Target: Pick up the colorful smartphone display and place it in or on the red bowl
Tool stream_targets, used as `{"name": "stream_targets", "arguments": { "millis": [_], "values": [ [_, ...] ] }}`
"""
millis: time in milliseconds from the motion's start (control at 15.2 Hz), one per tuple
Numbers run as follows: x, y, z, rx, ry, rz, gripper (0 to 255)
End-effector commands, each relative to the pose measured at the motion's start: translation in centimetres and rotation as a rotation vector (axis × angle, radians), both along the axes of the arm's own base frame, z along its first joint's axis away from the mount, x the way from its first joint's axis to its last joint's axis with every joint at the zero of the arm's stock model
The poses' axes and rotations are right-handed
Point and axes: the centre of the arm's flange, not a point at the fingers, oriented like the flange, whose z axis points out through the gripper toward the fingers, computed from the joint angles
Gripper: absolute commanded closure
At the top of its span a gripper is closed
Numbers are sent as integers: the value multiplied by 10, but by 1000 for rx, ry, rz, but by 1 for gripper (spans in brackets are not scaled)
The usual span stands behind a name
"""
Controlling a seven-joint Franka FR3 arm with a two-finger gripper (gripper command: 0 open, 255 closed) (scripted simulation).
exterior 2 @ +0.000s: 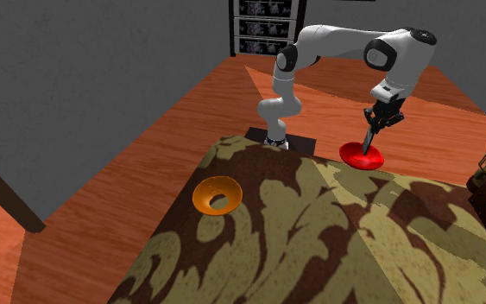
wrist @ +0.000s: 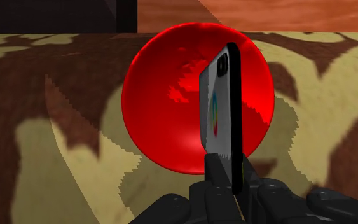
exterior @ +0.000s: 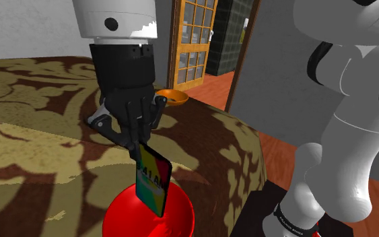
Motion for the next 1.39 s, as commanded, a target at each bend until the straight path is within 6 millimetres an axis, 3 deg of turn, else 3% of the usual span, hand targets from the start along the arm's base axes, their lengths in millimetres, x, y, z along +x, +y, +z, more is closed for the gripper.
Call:
{"name": "stream_targets", "arguments": {
  "millis": [0,66,594,660,990,1254,1320],
  "values": [
    [0,1,-9,0,0,0,255],
    [0,1,-17,0,0,0,255],
    [0,1,-17,0,0,0,255],
    [0,1,-17,0,0,0,0],
    [0,1,-17,0,0,0,0],
    [7,1,33,0,0,0,0],
    [7,1,33,0,0,0,0]
  ]
}}
